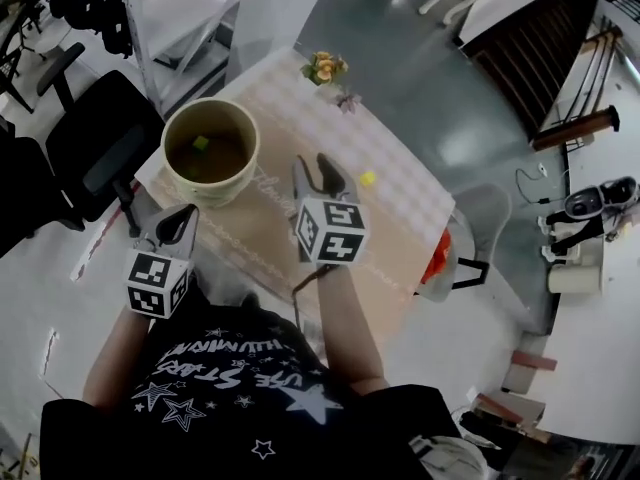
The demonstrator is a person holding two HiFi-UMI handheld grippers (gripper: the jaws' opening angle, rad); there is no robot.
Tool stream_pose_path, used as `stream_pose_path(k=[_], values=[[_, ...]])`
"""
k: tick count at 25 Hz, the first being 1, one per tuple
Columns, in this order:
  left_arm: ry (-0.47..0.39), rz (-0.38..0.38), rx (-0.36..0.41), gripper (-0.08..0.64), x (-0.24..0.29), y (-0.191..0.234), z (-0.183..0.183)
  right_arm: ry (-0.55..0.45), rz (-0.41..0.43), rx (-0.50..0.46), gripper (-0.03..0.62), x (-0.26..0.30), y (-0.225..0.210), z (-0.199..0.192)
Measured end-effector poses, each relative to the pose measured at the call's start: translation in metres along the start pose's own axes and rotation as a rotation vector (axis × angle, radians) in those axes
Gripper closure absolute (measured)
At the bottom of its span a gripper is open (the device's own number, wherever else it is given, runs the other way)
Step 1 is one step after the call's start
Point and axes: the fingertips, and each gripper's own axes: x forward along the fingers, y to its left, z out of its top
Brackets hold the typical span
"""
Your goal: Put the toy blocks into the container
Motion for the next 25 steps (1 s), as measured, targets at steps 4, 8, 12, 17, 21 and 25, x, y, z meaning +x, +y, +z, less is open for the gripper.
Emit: stream_pose_path(k=[4,8,12,17,21,25], values=[[0.014,-0.073,0.040,0.551,0.027,-0.040,0.004,0.025,-0.088,0.042,0.430,-0.022,-0.056,-0.023],[0.030,-0.132,0.079,0.550,0.053,-0.075,0.009,0.045,-0.170,0.100,0.430,-0.040,-0.112,-0.045],[0.048,-0.170,0.100,0.550,0.076,-0.099,0.012,0.070,-0.228,0.143,0.430,-0.047,-0.157,-0.066],[0.076,-0.184,0.109,0.549,0.099,-0.113,0.011,0.131,-0.244,0.164,0.407,-0.037,-0.190,-0.097],[0.095,-0.181,0.109,0.551,0.112,-0.116,0.009,0.183,-0.245,0.168,0.383,-0.022,-0.204,-0.118],[0.113,-0.168,0.105,0.550,0.122,-0.114,0.007,0.211,-0.255,0.173,0.368,-0.005,-0.216,-0.132]])
